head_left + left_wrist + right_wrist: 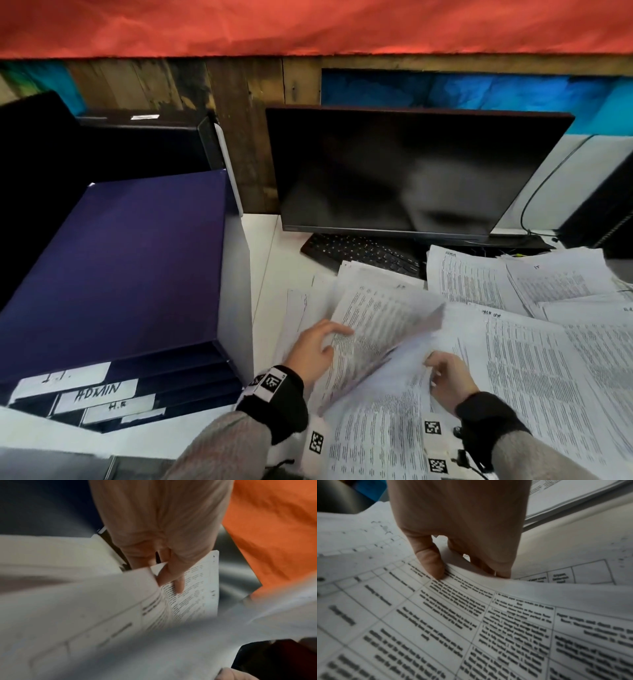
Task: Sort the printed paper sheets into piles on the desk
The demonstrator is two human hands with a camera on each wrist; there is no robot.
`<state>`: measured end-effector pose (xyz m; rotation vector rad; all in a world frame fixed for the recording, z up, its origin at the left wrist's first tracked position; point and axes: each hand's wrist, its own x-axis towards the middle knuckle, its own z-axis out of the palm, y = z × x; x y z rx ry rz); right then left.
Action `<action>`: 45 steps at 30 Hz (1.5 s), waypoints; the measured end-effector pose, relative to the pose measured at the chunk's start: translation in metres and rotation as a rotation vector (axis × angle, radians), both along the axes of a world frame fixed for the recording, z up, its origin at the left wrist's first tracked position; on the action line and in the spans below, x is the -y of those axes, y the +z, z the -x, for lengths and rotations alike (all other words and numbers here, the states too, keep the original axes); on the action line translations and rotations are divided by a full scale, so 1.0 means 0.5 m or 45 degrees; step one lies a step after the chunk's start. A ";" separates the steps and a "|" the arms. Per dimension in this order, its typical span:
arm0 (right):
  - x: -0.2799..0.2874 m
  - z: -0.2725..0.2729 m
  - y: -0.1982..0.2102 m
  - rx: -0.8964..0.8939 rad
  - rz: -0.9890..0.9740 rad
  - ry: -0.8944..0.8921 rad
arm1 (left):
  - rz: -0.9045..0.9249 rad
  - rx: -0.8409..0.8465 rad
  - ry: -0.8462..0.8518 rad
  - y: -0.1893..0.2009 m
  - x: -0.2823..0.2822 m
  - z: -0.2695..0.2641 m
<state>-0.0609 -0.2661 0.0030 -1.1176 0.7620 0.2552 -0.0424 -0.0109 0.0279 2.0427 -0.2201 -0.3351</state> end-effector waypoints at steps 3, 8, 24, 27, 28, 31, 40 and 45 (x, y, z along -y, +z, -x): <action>-0.005 0.000 -0.011 -0.025 0.155 0.030 | 0.152 -0.096 0.009 -0.028 0.009 0.014; -0.013 0.011 -0.028 -0.017 0.428 0.001 | 0.278 -0.226 0.432 -0.058 0.004 -0.007; -0.004 0.008 -0.030 0.048 0.320 0.102 | -0.265 -0.522 0.575 -0.132 -0.032 -0.077; 0.001 0.007 -0.046 0.062 0.315 0.127 | -0.089 -0.300 0.509 -0.130 -0.029 -0.064; 0.001 0.007 -0.044 0.062 0.315 0.133 | -0.035 -0.249 0.494 -0.123 -0.025 -0.056; 0.000 0.004 -0.041 0.053 0.273 0.146 | 0.151 -0.280 0.280 -0.110 -0.004 -0.031; 0.005 0.005 -0.046 0.027 0.196 0.093 | 0.443 -0.616 0.094 -0.062 0.038 0.017; 0.013 0.016 -0.038 0.038 0.174 0.137 | 0.542 -0.788 0.292 -0.075 0.045 0.009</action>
